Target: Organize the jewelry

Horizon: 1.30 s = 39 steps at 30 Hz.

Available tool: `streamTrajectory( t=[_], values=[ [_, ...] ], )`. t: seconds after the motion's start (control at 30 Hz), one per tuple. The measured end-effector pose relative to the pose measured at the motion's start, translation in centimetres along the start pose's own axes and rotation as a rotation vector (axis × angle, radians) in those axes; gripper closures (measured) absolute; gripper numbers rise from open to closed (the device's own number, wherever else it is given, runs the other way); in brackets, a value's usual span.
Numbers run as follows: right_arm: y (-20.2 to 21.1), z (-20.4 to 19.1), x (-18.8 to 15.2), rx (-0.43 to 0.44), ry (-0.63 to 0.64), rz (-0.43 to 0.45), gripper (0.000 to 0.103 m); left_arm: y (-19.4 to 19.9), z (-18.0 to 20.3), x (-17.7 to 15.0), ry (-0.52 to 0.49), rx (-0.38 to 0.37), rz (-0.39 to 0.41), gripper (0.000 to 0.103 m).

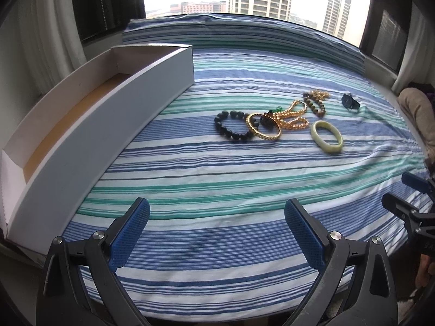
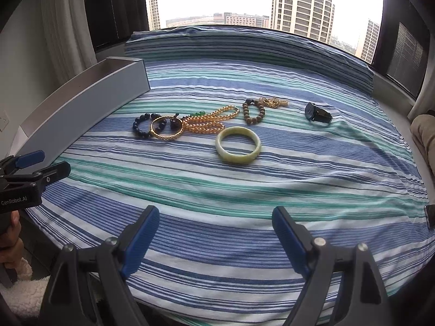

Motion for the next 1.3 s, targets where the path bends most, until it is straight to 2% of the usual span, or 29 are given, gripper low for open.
streamTrajectory(
  t=[0.27, 0.63, 0.97, 1.13, 1.3],
  values=[
    [-0.3, -0.1, -0.5, 0.015, 0.009, -0.011, 0.017, 0.3, 0.3, 0.3, -0.005, 0.003, 0.003, 0.003],
    [-0.6, -0.8, -1.1, 0.036, 0.023, -0.026, 0.016, -0.7, 0.6, -0.3, -0.016, 0.003, -0.035, 0.003],
    [-0.4, -0.7, -0.9, 0.069, 0.022, -0.01, 0.016, -1.5, -0.5, 0.2, 0.014, 0.002, -0.062, 0.003],
    [-1.3, -0.7, -0.5, 0.12, 0.027, -0.016, 0.017, -1.8, -1.3, 0.2, 0.037, 0.004, -0.07, 0.003],
    [-3.5, -1.4, 3.0, 0.228, 0.075, -0.011, 0.017, -1.9, -1.8, 0.0, 0.052, 0.003, -0.075, 0.003]
  ],
)
Point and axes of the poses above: each gripper's, at about its wrist camera, not at the fingertips, and y roughly against the way its jaws point, z to its right, x to its top, the point moved 5 cm from there along -y, roughly the way its jaws point, and after that the axes turned 10 degrees about x, right-handed, at the moved point
